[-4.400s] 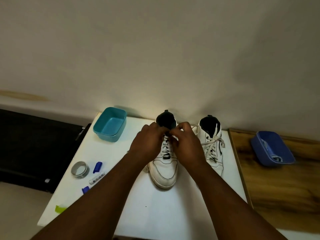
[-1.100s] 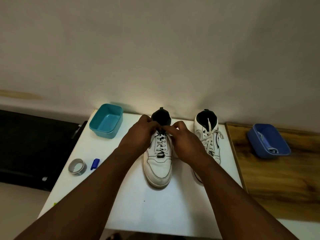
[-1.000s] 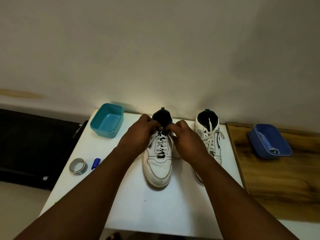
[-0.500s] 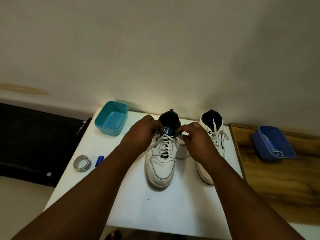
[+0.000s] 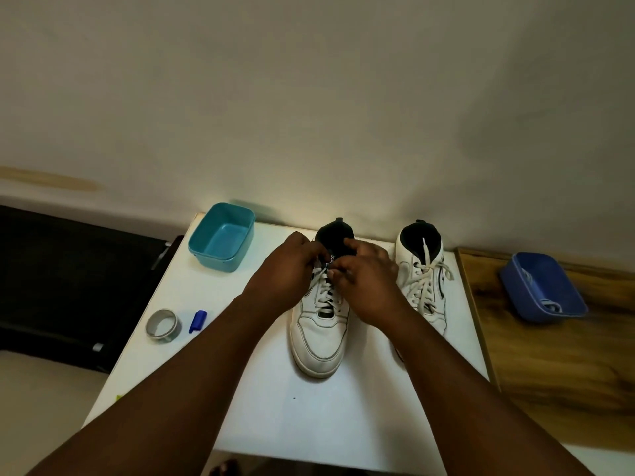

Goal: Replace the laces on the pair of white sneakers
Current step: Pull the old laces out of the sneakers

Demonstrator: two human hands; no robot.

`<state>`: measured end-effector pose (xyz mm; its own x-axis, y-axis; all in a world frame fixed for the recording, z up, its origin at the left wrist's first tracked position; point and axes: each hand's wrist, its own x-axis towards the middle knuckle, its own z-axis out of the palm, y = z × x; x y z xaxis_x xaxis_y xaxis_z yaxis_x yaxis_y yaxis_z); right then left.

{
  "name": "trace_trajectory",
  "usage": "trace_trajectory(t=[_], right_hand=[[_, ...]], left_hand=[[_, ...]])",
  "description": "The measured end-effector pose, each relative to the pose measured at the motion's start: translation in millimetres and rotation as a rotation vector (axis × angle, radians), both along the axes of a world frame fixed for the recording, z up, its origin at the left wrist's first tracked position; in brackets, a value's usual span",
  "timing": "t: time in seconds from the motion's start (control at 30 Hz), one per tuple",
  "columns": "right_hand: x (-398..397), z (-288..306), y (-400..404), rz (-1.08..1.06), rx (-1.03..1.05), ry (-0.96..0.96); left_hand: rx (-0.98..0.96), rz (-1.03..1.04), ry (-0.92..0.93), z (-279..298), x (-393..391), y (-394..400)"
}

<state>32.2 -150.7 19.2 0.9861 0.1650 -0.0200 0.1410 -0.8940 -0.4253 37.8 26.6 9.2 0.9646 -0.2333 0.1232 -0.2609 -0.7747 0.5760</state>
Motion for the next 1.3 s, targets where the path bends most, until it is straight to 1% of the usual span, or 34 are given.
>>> trace_trajectory(t=[0.03, 0.1, 0.17, 0.23, 0.3, 0.33, 0.37, 0.43, 0.5, 0.53, 0.57, 0.63, 0.7, 0.77, 0.83, 0.87, 0.9, 0.93, 1.0, 1.03, 1.07, 1.1, 1.13, 1.17, 1.23, 1.3], right_hand=[[-1, -2, 1, 0.004, 0.017, 0.007], [-1, -8, 1, -0.036, 0.124, -0.018], [0, -11, -5, -0.165, 0.265, -0.077], [0, -10, -13, -0.358, 0.371, -0.118], [-1, -8, -19, -0.508, 0.383, -0.141], [-3, -6, -20, -0.516, 0.338, -0.172], [-4, -5, -20, -0.475, 0.289, -0.217], [-6, 0, -12, -0.264, 0.225, -0.285], [-6, -2, 1, -0.054, 0.064, -0.270], [-5, -6, 7, -0.007, -0.019, -0.242], [-4, -10, 10, 0.003, -0.051, -0.214], [-1, -13, 10, -0.034, 0.012, -0.212], [1, -13, 3, -0.109, 0.101, -0.306], [4, -10, -8, -0.288, 0.181, -0.391], [7, -3, -19, -0.550, 0.363, -0.335], [6, -1, -24, -0.626, 0.419, -0.300], [5, 0, -27, -0.634, 0.410, -0.304], [3, 2, -26, -0.558, 0.347, -0.343], [-1, 2, -16, -0.246, 0.181, -0.378], [-1, 0, -8, -0.104, 0.077, -0.349], [-2, -5, 0, -0.017, -0.027, -0.304], [-1, -9, 5, 0.010, -0.099, -0.260], [0, -12, 7, 0.002, -0.110, -0.241], [1, -14, 6, -0.019, -0.068, -0.261], [1, -14, 0, -0.101, 0.082, -0.351], [3, -9, -8, -0.275, 0.286, -0.377]], left_hand=[[0.005, 0.001, 0.000, 0, 0, -1], [0.012, -0.008, 0.004, 1, 0, -1], [-0.006, -0.028, 0.014, 1, -1, 0], [-0.023, -0.030, 0.024, 1, 0, 2], [-0.029, -0.008, 0.032, 1, 1, 4], [-0.032, 0.004, 0.036, 0, 2, 4], [-0.034, 0.010, 0.038, 0, 2, 4], [-0.032, 0.013, 0.038, 0, 2, 3], [-0.033, 0.008, 0.030, 1, 1, 4], [-0.036, 0.001, 0.028, 1, 1, 4], [-0.036, -0.009, 0.023, 1, 0, 5], [-0.031, -0.028, 0.015, 2, -1, 6], [-0.023, -0.037, 0.019, 2, 0, 8], [-0.039, -0.031, 0.035, 2, 3, 9], [-0.060, -0.027, 0.041, 2, 3, 8], [-0.066, -0.029, 0.040, 2, 2, 7], [-0.073, -0.031, 0.039, 3, 1, 5], [-0.079, -0.035, 0.035, 3, 0, 5], [-0.074, -0.048, 0.028, 4, -1, 4], [-0.064, -0.053, 0.026, 5, -1, 5], [-0.053, -0.055, 0.027, 5, -1, 5], [-0.042, -0.056, 0.029, 5, -1, 6], [-0.033, -0.056, 0.030, 6, -2, 6], [-0.024, -0.057, 0.031, 6, -2, 7], [-0.003, -0.058, 0.035, 7, -2, 8], [0.002, -0.058, 0.037, 6, 0, 10]])
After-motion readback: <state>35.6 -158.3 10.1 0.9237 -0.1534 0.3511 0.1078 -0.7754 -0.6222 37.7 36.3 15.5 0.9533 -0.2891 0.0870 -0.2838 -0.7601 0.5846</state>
